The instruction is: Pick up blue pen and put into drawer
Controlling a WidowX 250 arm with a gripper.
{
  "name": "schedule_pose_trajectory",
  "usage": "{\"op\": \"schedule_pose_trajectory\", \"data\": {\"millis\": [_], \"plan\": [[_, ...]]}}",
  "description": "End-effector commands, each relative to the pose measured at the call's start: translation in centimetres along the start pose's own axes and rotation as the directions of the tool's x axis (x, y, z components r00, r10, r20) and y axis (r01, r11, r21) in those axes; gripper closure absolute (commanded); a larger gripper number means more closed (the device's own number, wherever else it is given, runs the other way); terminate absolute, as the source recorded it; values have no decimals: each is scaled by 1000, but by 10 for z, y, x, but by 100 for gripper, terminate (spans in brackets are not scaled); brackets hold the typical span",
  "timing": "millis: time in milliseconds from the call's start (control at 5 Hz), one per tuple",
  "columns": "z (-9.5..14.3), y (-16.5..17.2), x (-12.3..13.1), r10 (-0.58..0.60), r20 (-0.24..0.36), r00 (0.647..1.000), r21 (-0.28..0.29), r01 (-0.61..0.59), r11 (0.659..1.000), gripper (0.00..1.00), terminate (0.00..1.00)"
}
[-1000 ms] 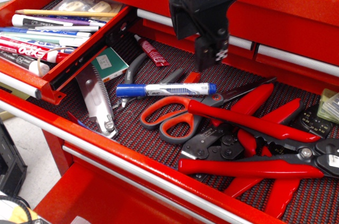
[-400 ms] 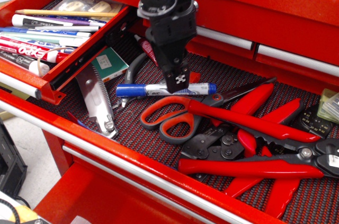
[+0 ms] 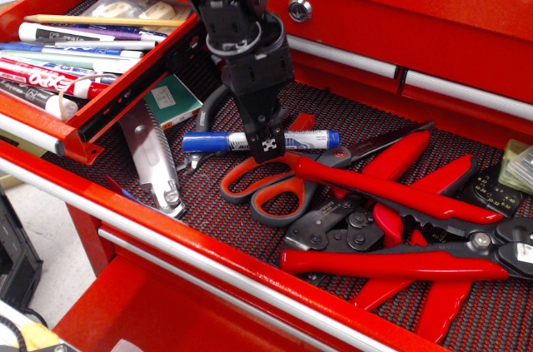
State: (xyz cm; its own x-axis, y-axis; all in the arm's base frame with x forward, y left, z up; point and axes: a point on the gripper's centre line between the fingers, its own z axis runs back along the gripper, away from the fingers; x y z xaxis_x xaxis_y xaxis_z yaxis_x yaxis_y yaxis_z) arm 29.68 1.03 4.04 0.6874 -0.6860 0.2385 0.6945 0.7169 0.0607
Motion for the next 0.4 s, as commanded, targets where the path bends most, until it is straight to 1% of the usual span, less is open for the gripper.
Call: {"op": "schedule_pose_trajectory", "data": {"millis": [0, 200], "plan": [[-6, -2, 4, 9, 29, 1000, 17, -10, 1000, 100, 0], [1, -2, 4, 12, 7, 1000, 15, -12, 1000, 100, 0]]}}
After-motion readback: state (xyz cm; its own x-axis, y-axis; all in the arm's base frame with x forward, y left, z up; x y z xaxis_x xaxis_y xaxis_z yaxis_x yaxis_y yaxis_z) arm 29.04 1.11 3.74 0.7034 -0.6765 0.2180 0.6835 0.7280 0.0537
